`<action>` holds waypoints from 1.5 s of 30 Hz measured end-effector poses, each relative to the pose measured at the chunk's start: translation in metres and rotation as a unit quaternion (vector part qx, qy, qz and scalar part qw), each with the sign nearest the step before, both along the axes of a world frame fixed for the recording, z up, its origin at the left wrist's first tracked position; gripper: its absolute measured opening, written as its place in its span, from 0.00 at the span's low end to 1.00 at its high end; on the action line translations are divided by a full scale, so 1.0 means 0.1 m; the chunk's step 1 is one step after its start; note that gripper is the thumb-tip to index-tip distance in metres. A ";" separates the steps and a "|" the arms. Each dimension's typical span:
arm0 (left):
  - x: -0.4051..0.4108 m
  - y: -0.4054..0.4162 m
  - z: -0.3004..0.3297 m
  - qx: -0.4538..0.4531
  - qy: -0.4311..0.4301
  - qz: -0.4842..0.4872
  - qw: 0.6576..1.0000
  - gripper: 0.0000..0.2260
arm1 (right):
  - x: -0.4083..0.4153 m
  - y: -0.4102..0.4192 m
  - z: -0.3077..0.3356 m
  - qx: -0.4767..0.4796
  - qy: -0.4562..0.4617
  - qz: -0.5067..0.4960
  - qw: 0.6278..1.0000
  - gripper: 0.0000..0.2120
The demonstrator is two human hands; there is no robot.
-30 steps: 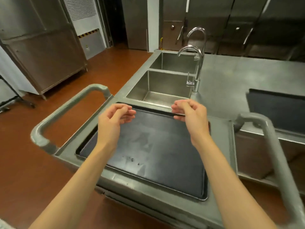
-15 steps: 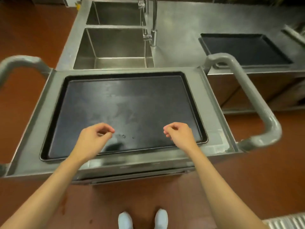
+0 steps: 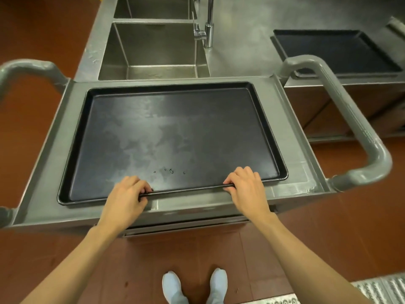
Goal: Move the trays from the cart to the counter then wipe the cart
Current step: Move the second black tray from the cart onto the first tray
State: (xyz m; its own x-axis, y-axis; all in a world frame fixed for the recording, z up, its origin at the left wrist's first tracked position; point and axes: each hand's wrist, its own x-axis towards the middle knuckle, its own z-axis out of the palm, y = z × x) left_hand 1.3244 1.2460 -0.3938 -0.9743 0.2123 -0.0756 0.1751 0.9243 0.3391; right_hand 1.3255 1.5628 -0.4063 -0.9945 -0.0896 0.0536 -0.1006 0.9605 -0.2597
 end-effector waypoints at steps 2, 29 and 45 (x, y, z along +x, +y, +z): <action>0.02 -0.02 -0.01 -0.003 0.017 0.017 1.000 0.16 | 0.04 -0.01 -0.01 0.006 0.047 0.003 0.999 0.07; -0.05 -0.33 0.09 -0.139 0.158 -0.001 0.978 0.41 | -0.03 0.03 0.20 0.149 0.039 0.009 0.988 0.40; -0.35 -0.18 0.77 -0.087 0.373 -0.103 0.918 0.14 | 0.07 0.44 0.77 0.093 0.301 -0.005 0.949 0.30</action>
